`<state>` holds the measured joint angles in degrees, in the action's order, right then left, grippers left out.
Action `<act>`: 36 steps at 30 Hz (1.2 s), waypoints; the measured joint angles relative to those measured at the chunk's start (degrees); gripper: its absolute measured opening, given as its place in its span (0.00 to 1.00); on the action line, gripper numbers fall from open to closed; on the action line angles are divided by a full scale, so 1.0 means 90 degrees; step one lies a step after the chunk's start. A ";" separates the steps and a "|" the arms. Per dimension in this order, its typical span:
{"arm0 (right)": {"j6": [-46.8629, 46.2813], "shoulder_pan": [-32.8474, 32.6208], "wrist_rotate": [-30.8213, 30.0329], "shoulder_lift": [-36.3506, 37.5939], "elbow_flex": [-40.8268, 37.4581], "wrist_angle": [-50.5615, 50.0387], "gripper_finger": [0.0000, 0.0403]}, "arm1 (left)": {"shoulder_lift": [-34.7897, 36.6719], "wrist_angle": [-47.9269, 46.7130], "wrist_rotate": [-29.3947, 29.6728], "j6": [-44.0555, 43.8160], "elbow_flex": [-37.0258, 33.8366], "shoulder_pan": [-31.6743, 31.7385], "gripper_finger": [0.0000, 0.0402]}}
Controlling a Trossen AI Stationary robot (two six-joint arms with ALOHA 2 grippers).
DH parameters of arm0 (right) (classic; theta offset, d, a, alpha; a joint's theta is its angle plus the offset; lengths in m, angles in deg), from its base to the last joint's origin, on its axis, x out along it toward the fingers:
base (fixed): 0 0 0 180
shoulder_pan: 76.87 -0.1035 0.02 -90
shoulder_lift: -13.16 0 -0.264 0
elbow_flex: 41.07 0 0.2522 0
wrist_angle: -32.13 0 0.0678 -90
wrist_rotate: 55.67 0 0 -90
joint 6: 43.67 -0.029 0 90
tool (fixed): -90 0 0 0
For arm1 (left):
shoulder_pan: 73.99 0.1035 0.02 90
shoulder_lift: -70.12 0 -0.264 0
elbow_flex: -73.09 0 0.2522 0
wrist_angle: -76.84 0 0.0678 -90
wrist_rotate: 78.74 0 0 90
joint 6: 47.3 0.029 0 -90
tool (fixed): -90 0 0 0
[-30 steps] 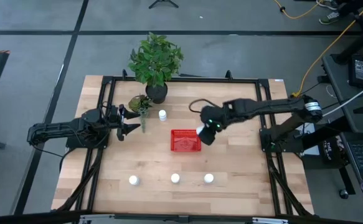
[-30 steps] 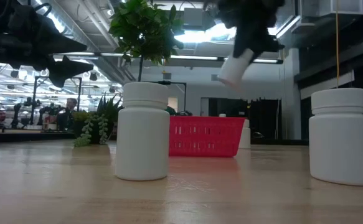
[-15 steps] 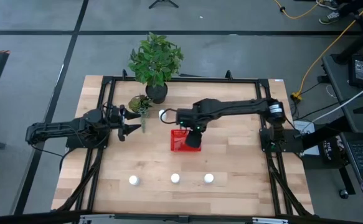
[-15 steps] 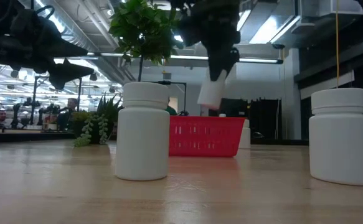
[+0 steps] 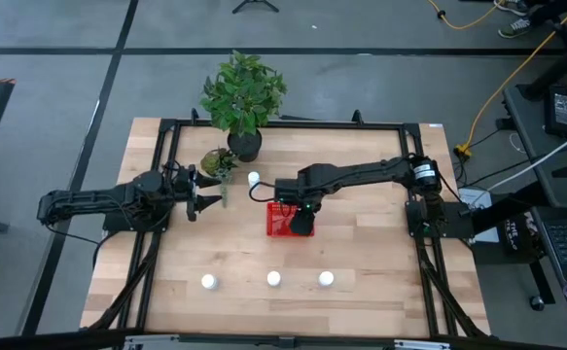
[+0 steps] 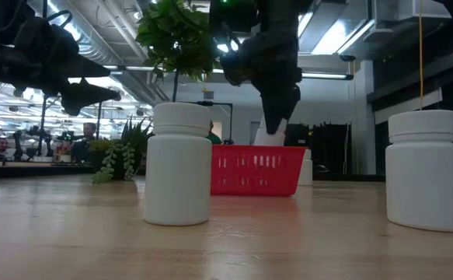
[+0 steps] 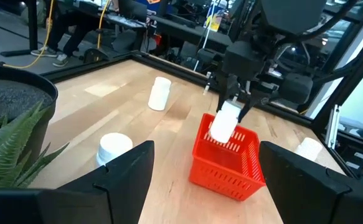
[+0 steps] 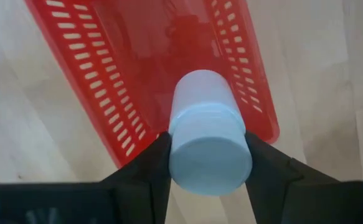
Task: Pick and place pill bottles into a basket
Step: Put the white pill bottle into the red bin
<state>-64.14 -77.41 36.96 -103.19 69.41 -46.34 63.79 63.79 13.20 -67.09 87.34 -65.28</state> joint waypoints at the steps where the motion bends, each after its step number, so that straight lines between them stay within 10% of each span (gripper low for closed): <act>1: 0.0000 0.0000 0.0000 0.0000 -0.0059 0.0072 0.38 | -0.0012 0.0001 0.0000 0.0002 0.0000 0.0002 0.70; 36: 0.0012 0.0286 0.0320 0.0005 -0.0578 0.0440 0.51 | -0.0023 0.0002 0.0000 -0.0069 0.0000 0.0001 0.70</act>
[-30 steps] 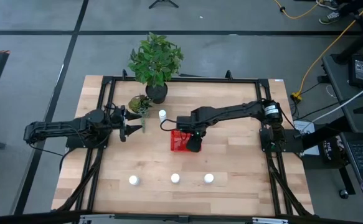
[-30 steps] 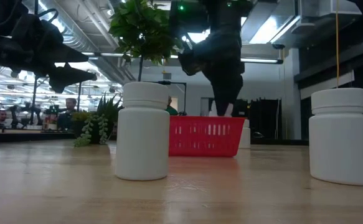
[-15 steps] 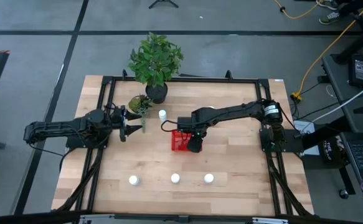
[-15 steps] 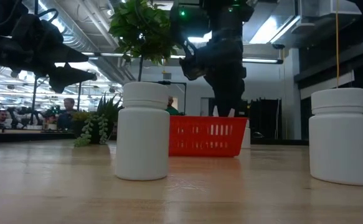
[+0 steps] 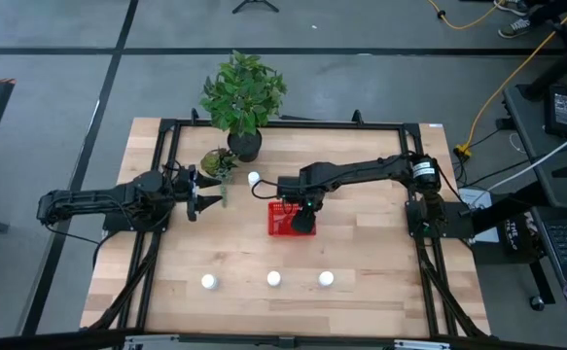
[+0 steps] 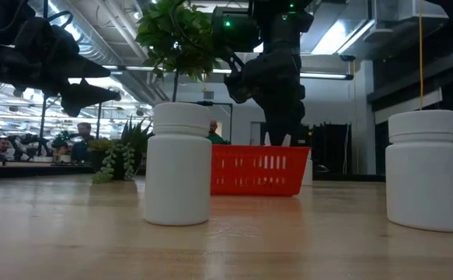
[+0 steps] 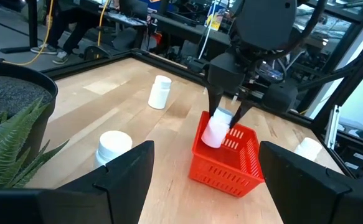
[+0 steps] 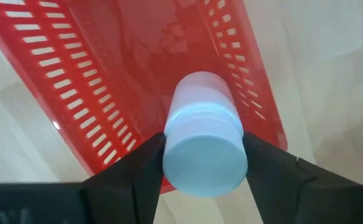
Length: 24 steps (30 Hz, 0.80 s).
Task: Pick and place pill bottles into a basket
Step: Put the white pill bottle into the red bin
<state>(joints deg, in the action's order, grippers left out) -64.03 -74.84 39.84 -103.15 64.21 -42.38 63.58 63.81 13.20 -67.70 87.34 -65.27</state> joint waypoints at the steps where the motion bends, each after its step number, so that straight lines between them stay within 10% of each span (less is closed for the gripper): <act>1: 0.0002 0.0002 0.0017 0.0000 0.0000 0.0016 0.52 | 0.0000 0.0000 0.0002 0.0000 0.0000 0.0000 0.70; 24: -0.0032 0.0036 -0.0818 0.0000 0.1383 -0.0898 0.72 | 0.0000 0.0002 0.0007 0.0015 -0.0002 0.0001 0.70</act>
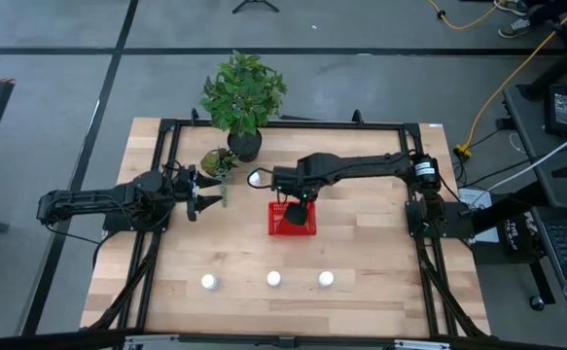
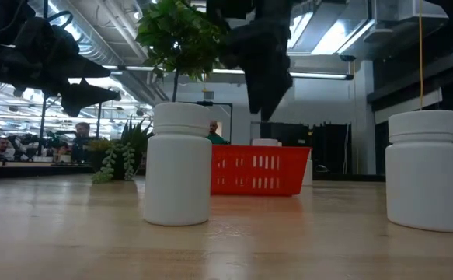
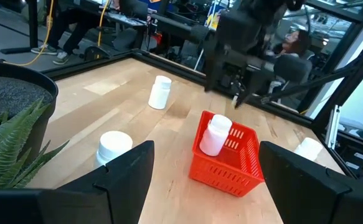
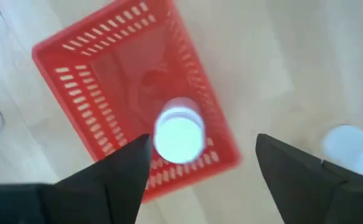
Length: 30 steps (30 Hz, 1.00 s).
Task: Pick and place pill bottles into a basket
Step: Put the white pill bottle into the red bin
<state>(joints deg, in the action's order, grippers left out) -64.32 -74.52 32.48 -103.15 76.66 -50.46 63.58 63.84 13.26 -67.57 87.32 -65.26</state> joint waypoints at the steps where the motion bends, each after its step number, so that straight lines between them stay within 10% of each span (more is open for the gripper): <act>1: 0.0050 0.0056 -0.0065 0.0000 0.0116 -0.0174 0.72 | 0.0000 0.0000 -0.0002 0.0001 0.0001 -0.0001 0.70; 14: 0.1136 0.1678 -0.0546 0.0116 -0.0037 -0.1131 0.72 | 0.0000 0.0000 -0.0002 -0.0004 0.0002 -0.0001 0.70; 30: 0.1526 0.2474 -0.0151 0.1790 -0.2350 0.0597 0.72 | -0.0127 0.0100 0.0541 -0.0188 0.0000 -0.0001 0.70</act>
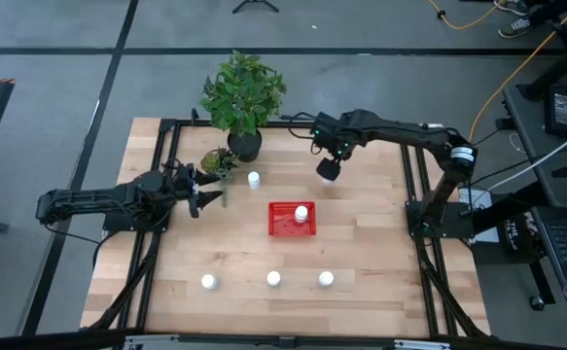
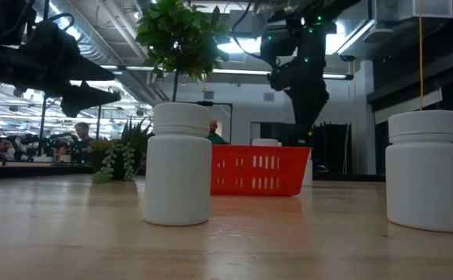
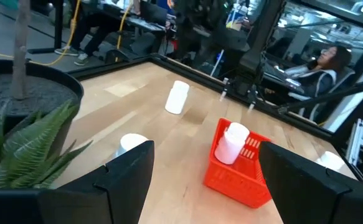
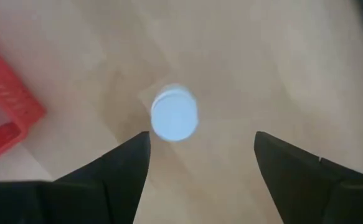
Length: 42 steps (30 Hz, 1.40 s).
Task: Pick and place pill bottles into a basket
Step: Put the white pill bottle into the red bin
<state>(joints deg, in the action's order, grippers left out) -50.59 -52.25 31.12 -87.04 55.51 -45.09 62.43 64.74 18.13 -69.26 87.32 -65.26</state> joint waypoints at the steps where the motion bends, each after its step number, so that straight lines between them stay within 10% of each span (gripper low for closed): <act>1: 0.0018 -0.0002 0.0038 0.0000 -0.0039 0.0010 0.72 | -0.0024 -0.0003 0.0011 -0.0013 0.0000 0.0000 0.70; 42: 0.0156 -0.0094 0.0209 -0.1238 -0.0070 0.0289 0.72 | -0.0522 0.0028 0.0140 -0.0711 0.0000 0.0001 0.70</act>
<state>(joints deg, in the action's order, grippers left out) -49.18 -53.10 33.00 -98.18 54.88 -42.49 57.74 64.99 19.38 -75.66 87.32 -65.26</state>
